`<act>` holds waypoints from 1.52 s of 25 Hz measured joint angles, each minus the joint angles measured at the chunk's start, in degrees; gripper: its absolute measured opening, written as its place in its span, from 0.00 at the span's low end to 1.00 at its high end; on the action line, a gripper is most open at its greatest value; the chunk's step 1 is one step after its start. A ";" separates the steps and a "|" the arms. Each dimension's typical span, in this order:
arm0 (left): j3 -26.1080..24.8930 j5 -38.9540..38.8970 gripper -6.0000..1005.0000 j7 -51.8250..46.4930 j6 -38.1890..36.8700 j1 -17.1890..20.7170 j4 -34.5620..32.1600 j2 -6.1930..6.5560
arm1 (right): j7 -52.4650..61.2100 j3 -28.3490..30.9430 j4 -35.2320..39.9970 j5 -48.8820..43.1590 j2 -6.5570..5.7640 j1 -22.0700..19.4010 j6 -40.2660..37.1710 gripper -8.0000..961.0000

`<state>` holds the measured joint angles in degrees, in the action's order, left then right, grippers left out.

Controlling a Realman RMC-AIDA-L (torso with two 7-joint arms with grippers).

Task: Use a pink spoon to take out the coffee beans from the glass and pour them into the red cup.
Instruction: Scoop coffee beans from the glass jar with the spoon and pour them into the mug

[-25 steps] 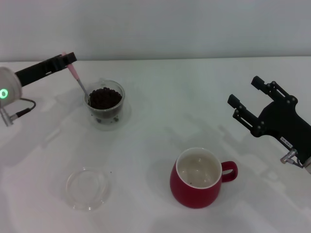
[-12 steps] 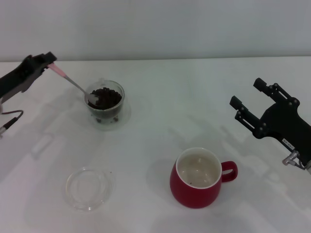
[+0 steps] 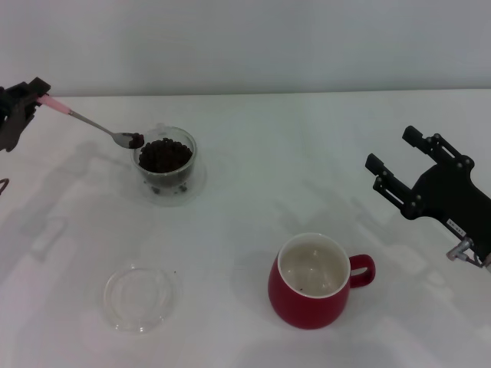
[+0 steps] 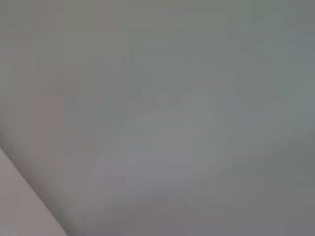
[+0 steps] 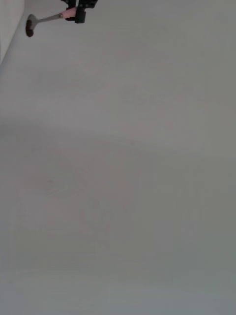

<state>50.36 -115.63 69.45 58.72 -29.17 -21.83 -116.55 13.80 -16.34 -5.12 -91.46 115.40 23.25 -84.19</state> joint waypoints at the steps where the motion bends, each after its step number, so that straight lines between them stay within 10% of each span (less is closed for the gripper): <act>1: 0.00 -0.13 0.14 0.02 0.52 0.03 0.04 0.03 | 0.00 0.00 0.06 0.02 0.00 0.05 0.08 0.77; 38: 6.64 7.33 0.14 -2.13 15.31 -5.36 5.80 -2.31 | 0.00 0.09 1.52 -0.15 0.09 1.85 -1.12 0.77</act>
<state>57.00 -108.30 67.32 74.03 -34.52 -16.03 -118.86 13.80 -16.26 -3.60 -91.61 115.49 25.10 -85.31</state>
